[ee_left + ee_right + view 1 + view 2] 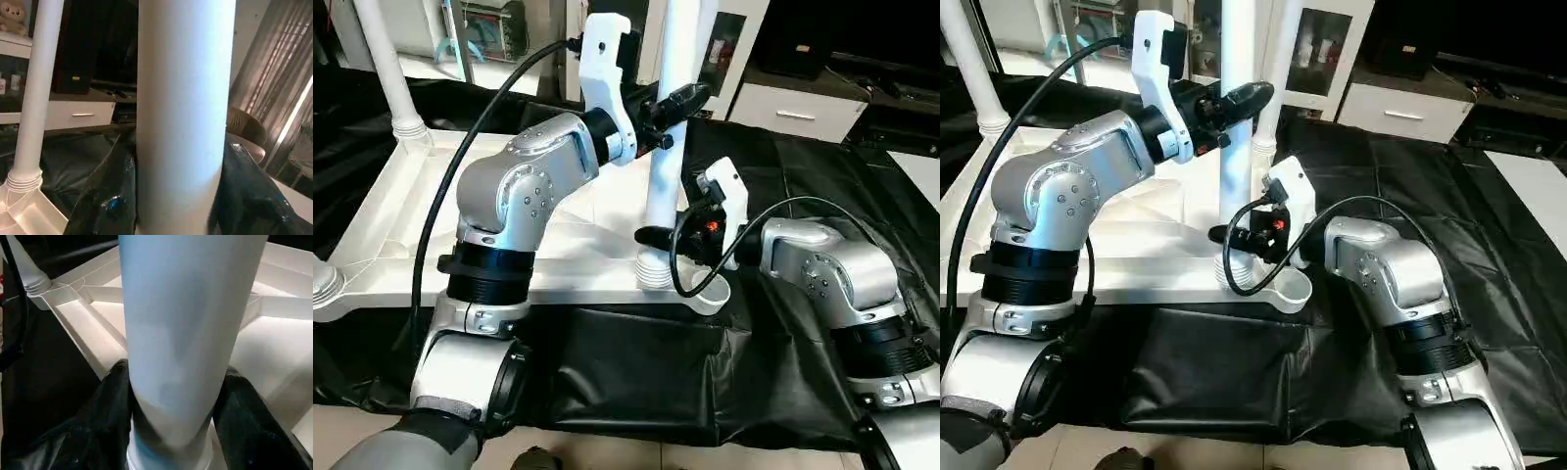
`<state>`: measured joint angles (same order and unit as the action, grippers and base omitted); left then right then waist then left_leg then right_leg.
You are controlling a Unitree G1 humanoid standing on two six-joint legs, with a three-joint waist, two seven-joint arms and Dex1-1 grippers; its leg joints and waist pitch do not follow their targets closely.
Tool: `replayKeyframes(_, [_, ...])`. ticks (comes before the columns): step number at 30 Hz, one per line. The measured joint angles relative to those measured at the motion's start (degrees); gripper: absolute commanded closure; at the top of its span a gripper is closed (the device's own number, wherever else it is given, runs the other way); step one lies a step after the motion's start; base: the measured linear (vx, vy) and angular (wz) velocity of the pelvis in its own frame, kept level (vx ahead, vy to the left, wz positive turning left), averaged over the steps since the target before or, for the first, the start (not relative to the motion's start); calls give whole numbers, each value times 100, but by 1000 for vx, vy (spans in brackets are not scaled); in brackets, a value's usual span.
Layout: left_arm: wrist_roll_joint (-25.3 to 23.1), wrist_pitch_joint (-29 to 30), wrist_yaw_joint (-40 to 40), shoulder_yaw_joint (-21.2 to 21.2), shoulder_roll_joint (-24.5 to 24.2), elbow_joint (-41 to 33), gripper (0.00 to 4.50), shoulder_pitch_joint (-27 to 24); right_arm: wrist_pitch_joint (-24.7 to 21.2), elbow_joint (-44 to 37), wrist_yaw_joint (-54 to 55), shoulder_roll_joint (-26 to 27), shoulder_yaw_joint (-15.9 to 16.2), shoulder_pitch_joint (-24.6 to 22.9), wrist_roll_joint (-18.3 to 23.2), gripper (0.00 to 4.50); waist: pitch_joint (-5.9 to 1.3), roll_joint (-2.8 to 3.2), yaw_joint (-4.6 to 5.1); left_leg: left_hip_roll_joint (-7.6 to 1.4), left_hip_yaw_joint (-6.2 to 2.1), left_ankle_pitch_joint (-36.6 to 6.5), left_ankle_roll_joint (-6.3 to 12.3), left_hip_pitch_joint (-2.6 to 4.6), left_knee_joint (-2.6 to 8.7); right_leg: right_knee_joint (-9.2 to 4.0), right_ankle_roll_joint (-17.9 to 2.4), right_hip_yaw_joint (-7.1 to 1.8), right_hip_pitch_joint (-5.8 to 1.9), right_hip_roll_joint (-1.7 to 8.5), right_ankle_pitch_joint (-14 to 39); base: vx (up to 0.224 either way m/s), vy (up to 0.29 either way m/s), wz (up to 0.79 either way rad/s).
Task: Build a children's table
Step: Rotate table base
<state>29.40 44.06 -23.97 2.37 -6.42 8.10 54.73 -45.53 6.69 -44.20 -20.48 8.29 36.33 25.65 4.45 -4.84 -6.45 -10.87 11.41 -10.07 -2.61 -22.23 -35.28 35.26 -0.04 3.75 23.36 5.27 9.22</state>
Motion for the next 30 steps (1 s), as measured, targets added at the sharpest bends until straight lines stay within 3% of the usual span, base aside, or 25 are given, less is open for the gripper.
replayKeyframes(6, [-5, -6, -20, 0, -5, -36, 279, 0, 98, 1, 0, -1, 2, -1, -73, 194, 0, 0, 0, 0, 0, 0, 0, 0, 0, 0, 0, 0, 0, 0, 0, 0, 0, 0])
replayKeyframes(10, [-5, -6, -36, -7, -2, -36, 279, 0, 129, 15, -10, -1, 6, -1, -107, 194, 0, 0, 1, 0, 0, 0, 0, 0, 0, 0, 0, 0, 0, 0, 0, 0, 0, 0])
replayKeyframes(17, [-4, 1, -77, -14, -2, -69, 279, -11, 129, 15, -72, 5, 6, -1, -104, 259, 0, 0, 0, 0, 0, 0, 0, 0, 0, 0, 0, 0, 0, 0, 0, 0, 0, 0])
replayKeyframes(28, [-58, -1, -126, -97, -36, -85, 279, -12, 129, 49, -83, 28, 5, -1, -104, 264, 0, 0, -1, 0, 0, 0, 0, 0, 0, 0, 0, 0, 0, 0, 0, 0, 0, 0])
replayKeyframes(29, [-85, -1, -125, -118, -50, -86, 223, -11, 129, 63, -87, 33, 3, -1, -98, 264, 0, 0, 1, 0, 0, 0, 0, 0, 0, 0, 0, 0, 0, 0, 0, 0, 0, 0])
replayKeyframes(30, [-101, 0, -106, -128, -57, -89, 223, -11, 129, 74, -100, 35, -2, -1, -88, 264, 0, 0, 2, 0, 0, 0, 0, 0, 0, 0, 0, 0, 0, 0, 0, 0, 0, 0])
